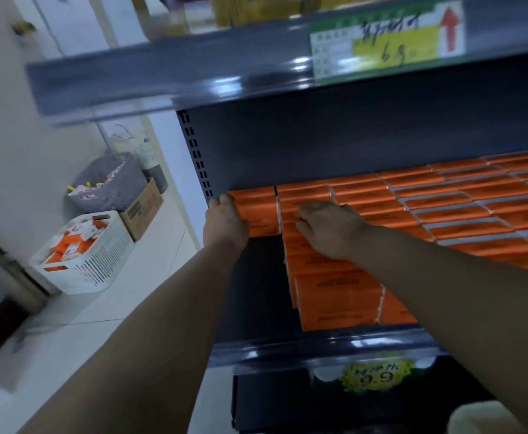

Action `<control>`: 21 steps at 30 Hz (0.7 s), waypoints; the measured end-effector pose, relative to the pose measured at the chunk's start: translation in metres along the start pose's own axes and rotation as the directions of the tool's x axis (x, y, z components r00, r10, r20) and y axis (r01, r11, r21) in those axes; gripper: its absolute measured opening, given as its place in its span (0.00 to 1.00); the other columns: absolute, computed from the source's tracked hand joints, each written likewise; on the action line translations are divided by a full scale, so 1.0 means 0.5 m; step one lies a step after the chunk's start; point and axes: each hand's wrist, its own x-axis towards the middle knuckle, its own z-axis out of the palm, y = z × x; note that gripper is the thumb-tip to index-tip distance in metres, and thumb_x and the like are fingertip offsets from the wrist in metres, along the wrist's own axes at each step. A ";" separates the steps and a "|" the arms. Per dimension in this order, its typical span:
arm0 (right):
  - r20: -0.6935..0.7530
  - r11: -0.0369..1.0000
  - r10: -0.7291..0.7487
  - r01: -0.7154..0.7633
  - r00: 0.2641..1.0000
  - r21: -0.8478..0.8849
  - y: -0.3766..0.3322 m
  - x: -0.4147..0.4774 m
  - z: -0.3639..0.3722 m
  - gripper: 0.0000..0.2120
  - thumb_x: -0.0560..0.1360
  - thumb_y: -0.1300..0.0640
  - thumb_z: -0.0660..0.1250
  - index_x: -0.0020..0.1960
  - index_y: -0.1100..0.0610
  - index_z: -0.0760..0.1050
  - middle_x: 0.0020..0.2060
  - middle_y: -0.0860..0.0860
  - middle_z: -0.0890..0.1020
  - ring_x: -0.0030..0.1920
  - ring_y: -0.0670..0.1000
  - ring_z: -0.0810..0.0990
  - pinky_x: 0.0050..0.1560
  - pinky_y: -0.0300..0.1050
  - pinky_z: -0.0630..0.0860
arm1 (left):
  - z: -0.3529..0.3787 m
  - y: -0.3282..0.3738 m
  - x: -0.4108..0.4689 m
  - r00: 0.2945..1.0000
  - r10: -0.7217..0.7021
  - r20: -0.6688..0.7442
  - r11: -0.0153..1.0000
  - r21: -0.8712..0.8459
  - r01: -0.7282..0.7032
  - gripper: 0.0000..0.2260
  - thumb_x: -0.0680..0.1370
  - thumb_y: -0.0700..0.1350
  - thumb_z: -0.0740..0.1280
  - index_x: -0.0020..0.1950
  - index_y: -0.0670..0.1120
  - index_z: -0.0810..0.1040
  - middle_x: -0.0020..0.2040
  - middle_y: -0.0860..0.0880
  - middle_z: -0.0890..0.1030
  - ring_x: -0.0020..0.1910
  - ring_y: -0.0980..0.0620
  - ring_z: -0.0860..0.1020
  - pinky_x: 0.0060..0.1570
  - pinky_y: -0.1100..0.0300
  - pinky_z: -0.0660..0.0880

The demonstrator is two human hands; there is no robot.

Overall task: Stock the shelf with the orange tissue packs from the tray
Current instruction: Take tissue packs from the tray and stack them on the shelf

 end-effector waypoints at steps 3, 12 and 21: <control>-0.016 1.000 -0.009 0.009 1.000 -0.016 -0.014 -0.051 -0.018 0.20 0.82 0.48 0.49 0.70 0.53 0.66 0.69 0.52 0.69 0.69 0.53 0.66 0.69 0.53 0.61 | -0.042 0.022 -0.050 0.998 0.049 0.035 0.998 0.038 -0.051 0.19 0.76 0.39 0.66 0.67 0.43 0.71 0.65 0.42 0.69 0.61 0.41 0.74 0.57 0.51 0.73; -0.083 0.998 0.018 -0.023 0.996 -0.064 -0.001 -0.274 -0.047 0.18 0.81 0.48 0.54 0.67 0.52 0.69 0.65 0.54 0.73 0.67 0.57 0.69 0.64 0.53 0.65 | -0.124 0.141 -0.265 0.967 0.227 0.119 0.974 -0.007 -0.228 0.17 0.77 0.44 0.67 0.66 0.46 0.73 0.67 0.44 0.71 0.61 0.44 0.74 0.54 0.56 0.72; -0.074 0.980 0.131 -0.141 0.989 -0.143 0.121 -0.570 -0.008 0.21 0.79 0.47 0.58 0.70 0.53 0.66 0.67 0.55 0.71 0.68 0.57 0.67 0.64 0.54 0.65 | -0.054 0.250 -0.503 0.829 0.419 0.371 0.872 0.090 -0.482 0.21 0.77 0.47 0.68 0.69 0.47 0.71 0.66 0.44 0.75 0.64 0.44 0.73 0.59 0.53 0.73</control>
